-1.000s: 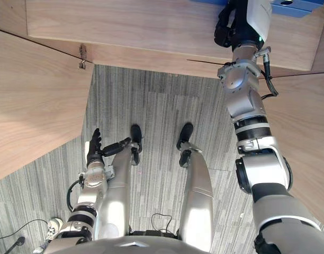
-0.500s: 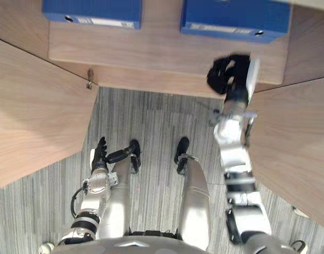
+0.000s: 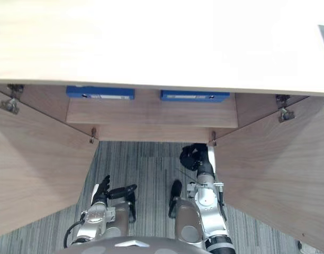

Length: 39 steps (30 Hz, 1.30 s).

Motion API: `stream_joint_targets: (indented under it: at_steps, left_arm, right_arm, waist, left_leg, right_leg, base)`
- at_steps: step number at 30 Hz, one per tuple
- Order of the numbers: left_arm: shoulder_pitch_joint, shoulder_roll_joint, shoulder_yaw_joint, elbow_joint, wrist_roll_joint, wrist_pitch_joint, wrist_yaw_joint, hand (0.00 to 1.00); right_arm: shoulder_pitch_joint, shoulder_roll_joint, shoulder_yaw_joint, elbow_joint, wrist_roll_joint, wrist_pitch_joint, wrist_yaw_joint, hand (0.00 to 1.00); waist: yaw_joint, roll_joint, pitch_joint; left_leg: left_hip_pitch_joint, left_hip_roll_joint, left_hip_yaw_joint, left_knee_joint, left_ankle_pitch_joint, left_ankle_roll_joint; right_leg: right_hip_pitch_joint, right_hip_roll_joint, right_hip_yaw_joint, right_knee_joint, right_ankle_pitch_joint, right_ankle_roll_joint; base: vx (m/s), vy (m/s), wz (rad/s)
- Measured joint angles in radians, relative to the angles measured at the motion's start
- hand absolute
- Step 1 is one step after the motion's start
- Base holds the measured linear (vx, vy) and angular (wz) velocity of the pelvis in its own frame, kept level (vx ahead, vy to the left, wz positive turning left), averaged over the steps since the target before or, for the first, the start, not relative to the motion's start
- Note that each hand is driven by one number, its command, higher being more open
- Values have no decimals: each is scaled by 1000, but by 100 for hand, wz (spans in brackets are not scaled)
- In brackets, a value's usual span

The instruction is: Walk over to the cabinet, pick up the folder, carry it to the office cabinet, place the folder inside the office cabinet, then close the office cabinet door

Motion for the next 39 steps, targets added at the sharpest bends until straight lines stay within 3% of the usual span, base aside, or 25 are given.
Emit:
stream_joint_targets:
  at_steps: [5,10,11,19,30,35,39]
  left_arm:
    - [6,1,-5,61,10,1,-12,100]
    - [7,10,-4,106,46,0,-28,100]
    - [6,10,-5,117,47,0,-31,100]
    - [15,15,5,163,48,1,-35,100]
    - [18,11,46,204,48,4,-46,100]
    - [15,11,47,220,48,5,-47,100]
    - [14,10,70,221,48,19,-49,100]
  right_arm:
    - [-19,-19,-1,276,-76,0,32,0]
    - [-46,-24,-25,485,-76,8,34,0]
    - [-47,-24,-42,516,-77,12,34,100]
    - [-54,-24,-102,626,-61,29,28,100]
    - [-50,-22,-205,683,53,48,25,100]
    - [-48,-26,-247,706,126,51,25,100]
    - [-42,-20,-307,706,206,53,25,100]
  waist:
    - [-1,36,-45]
    - [-1,35,-79]
    - [-3,33,-80]
    - [-6,16,-95]
    - [-7,3,-127]
    - [-9,7,-137]
    - [-14,14,-139]
  left_leg:
    - [141,-13,12,-111,24,-19]
    - [200,-25,27,-148,31,-12]
    - [207,-28,27,-149,33,-9]
    - [260,-54,28,-180,69,24]
    - [345,-67,30,-303,129,8]
    - [364,-70,40,-315,129,15]
    - [397,-68,101,-299,96,27]
  right_leg:
    - [139,8,1,-118,36,14]
    - [197,7,12,-170,60,23]
    - [208,6,12,-180,70,26]
    - [257,1,27,-219,111,24]
    - [294,-1,41,-240,121,33]
    - [298,6,57,-246,128,33]
    - [309,17,117,-254,128,33]
  base:
    - [104,30,-5]
    - [14,35,-8]
    - [-46,30,-2]
    - [-124,10,-3]
    - [-79,-6,-2]
    - [60,2,-10]
    - [65,28,-40]
